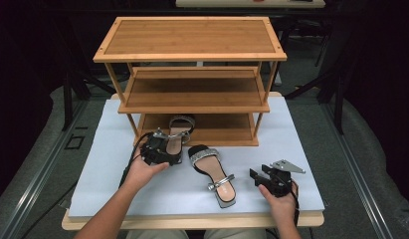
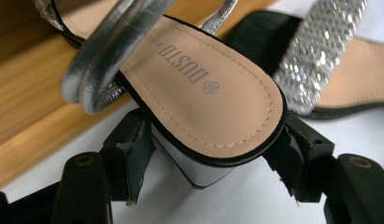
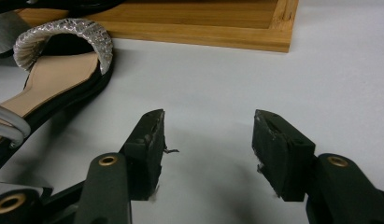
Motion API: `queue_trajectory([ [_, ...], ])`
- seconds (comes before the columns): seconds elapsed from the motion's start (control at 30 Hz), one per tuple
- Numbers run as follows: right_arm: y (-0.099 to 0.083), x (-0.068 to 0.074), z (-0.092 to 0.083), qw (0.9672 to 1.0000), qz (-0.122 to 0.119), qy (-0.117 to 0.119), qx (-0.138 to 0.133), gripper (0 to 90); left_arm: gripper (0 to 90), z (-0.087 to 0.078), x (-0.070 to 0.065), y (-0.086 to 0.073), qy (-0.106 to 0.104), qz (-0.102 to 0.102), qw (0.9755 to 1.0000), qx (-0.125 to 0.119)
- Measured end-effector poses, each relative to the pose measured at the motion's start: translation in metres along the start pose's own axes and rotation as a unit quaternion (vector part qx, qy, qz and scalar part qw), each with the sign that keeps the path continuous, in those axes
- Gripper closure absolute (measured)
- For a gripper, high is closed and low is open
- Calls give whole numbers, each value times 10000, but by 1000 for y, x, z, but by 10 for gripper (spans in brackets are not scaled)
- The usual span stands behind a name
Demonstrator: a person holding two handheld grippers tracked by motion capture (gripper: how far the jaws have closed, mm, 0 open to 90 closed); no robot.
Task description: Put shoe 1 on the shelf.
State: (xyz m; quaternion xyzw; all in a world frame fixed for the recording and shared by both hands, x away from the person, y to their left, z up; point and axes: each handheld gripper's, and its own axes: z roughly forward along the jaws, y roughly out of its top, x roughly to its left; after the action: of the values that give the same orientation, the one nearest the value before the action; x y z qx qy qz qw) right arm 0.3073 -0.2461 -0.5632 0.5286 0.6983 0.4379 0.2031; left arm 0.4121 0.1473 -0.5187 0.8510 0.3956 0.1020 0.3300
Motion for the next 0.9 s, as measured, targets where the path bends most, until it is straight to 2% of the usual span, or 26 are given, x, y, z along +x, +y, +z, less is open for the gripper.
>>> queue_trajectory([
  [0.17,0,0,1,10000,4,12,-76,438,346,6,5,9,44,-62,10000,-52],
  [0.33,0,0,0,10000,-15,7,-31,437,346,13,11,15,39,-165,9998,-95],
  [0.43,0,0,0,10000,-4,13,-36,437,346,16,12,19,112,-106,9999,-57],
  [0.57,0,0,0,10000,-17,15,-22,437,346,20,15,22,138,-140,9998,-104],
  [0.63,0,0,0,10000,-18,15,-25,437,347,24,16,23,177,-58,9998,-94],
  [0.73,0,1,0,10000,-31,23,-42,437,346,28,16,23,214,-46,9997,-92],
  [0.9,-1,1,1,10000,-28,18,-88,437,346,28,17,23,183,-62,9998,-102],
])
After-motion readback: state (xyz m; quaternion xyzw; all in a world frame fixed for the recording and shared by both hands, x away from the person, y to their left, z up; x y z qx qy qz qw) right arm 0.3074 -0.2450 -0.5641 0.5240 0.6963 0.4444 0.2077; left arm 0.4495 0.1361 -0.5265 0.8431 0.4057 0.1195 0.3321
